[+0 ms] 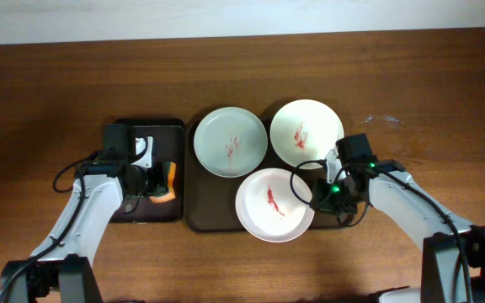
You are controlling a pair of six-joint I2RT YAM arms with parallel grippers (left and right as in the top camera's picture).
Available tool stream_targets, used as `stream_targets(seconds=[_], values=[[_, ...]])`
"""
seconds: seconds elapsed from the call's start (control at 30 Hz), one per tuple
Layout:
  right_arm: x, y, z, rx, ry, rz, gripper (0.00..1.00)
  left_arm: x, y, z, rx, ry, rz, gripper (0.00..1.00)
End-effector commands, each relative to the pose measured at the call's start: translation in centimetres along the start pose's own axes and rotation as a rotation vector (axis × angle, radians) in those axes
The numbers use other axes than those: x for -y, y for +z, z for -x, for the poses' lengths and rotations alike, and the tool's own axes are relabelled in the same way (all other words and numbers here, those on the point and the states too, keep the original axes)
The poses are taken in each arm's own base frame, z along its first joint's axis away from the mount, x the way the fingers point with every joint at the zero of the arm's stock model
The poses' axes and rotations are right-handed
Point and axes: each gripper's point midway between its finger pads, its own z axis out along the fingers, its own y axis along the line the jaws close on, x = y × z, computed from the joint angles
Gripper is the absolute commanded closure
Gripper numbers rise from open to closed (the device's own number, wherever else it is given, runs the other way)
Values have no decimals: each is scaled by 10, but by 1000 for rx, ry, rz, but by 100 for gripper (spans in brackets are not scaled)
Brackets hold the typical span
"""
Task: Clean dirty plates on tray and stack at the side
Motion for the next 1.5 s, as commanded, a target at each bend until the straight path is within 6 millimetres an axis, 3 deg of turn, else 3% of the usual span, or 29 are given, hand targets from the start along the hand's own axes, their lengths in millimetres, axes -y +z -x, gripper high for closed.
stream_targets(seconds=[0.0,0.47,0.6,0.73,1.0,1.03,1.13,1.27,1.47], values=[[1,-2,8,24,25,-28,96,2,1,-2,-2,-8,-12,100],[1,-2,8,24,25,-28,96,4,1,3,20,-3,-23,100],[1,-2,8,24,25,-28,96,4,1,4,23,-2,-23,91],[1,-2,8,24,25,-28,96,6,1,4,21,-2,-36,99],[1,-2,8,24,25,-28,96,12,1,4,23,-1,-65,100],[1,-2,8,24,25,-28,96,7,1,7,36,1,-40,82],[1,-2,8,24,25,-28,96,6,1,12,55,5,-28,71],[1,-2,8,24,25,-28,96,-6,2,12,61,3,39,72],[1,-2,8,23,25,-28,96,-8,5,5,45,0,40,71]])
